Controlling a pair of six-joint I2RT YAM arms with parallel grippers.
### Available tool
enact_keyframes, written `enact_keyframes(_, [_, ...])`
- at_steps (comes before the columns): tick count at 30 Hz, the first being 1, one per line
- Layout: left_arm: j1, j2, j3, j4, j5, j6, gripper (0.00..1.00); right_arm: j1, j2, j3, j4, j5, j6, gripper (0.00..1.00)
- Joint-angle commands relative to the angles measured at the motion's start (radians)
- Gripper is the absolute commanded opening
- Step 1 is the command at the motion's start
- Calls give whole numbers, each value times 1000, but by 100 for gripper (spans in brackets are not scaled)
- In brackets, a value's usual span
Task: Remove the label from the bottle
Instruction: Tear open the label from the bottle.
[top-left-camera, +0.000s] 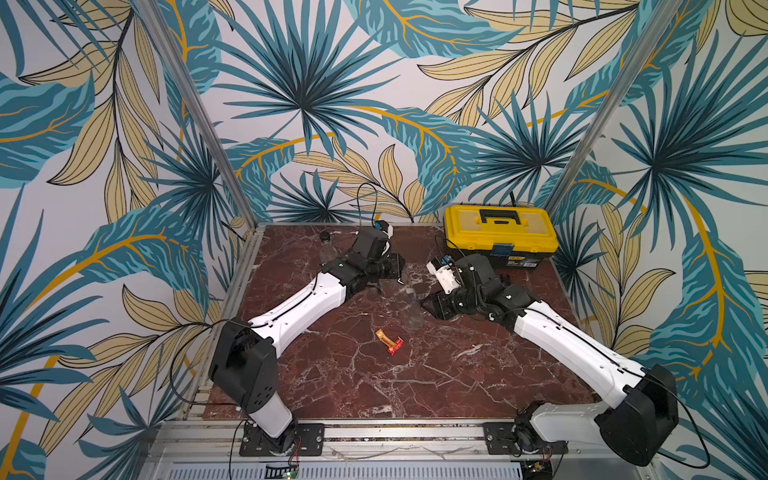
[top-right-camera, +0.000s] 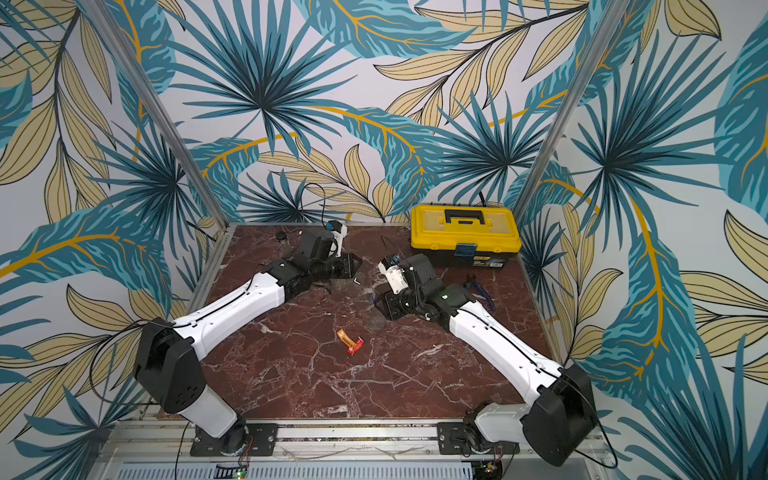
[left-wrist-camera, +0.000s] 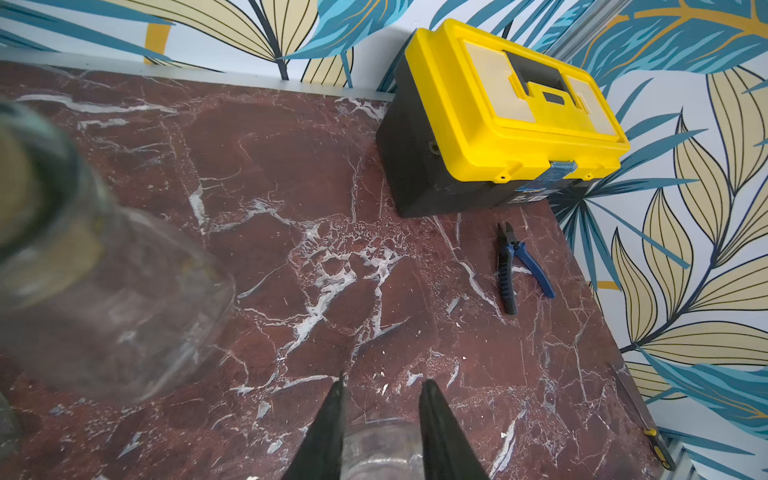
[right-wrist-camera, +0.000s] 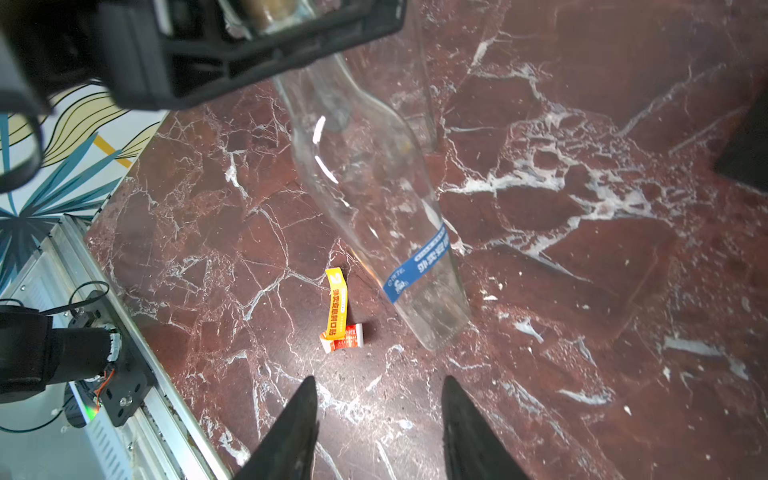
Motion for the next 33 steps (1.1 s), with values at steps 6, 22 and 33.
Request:
enact_keyframes(6, [20, 21, 42, -35, 26, -23, 0, 41, 71, -30, 96, 68, -85, 43])
enact_keyframes(22, [42, 40, 48, -48, 43, -18, 0, 62, 184, -16, 155, 123, -148, 42])
enact_keyframes(33, [47, 44, 48, -49, 55, -18, 0, 62, 220, 13, 156, 160, -173, 35])
